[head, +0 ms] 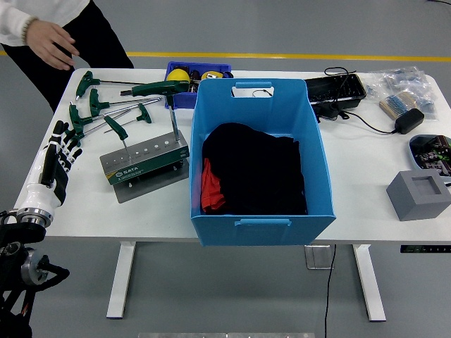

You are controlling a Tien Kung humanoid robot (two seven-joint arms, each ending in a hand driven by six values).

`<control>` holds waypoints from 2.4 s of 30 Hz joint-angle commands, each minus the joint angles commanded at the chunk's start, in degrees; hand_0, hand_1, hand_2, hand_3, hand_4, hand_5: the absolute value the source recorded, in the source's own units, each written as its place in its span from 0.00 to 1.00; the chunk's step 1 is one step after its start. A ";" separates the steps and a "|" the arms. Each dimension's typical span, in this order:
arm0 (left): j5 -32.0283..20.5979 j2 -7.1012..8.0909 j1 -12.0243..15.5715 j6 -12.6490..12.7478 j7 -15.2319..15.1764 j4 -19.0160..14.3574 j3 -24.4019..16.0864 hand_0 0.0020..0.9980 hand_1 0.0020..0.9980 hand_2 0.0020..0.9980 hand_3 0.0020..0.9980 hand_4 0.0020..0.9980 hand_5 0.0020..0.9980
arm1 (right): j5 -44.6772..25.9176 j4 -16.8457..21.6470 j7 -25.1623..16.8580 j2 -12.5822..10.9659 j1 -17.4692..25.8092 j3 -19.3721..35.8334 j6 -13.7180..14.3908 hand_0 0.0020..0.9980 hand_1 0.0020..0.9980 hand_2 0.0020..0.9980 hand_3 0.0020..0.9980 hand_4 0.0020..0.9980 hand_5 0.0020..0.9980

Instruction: Lift tool from toolbox,place it in box,lift tool from toolbox,place it in box

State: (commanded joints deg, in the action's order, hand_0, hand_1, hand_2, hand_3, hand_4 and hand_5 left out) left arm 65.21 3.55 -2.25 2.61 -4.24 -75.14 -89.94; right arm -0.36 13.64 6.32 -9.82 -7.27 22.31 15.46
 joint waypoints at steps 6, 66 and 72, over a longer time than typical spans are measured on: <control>0.00 0.00 -0.04 0.03 0.00 -0.01 -0.08 0.93 1.00 1.00 1.00 0.92 0.97 | -0.08 -0.02 -0.03 -0.02 -0.05 -0.04 -0.02 0.63 0.61 0.68 0.55 0.76 0.67; 60.25 7.20 -33.62 -9.38 17.74 3.61 28.73 0.93 1.00 0.99 0.98 1.00 0.61 | 4.30 -0.30 1.44 -0.16 0.24 3.38 -0.11 0.63 0.61 0.68 0.55 0.77 0.67; 60.26 6.08 -36.02 -9.06 19.86 8.09 30.50 0.89 0.95 0.93 0.92 1.00 0.62 | 3.66 -0.34 1.26 -0.35 -0.08 2.94 -0.30 0.63 0.61 0.68 0.55 0.77 0.67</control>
State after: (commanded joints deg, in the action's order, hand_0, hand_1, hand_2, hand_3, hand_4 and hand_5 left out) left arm 125.47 9.63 -38.27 -6.45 15.63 -67.05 -59.44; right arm 3.29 13.30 7.58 -10.17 -7.34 25.25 15.16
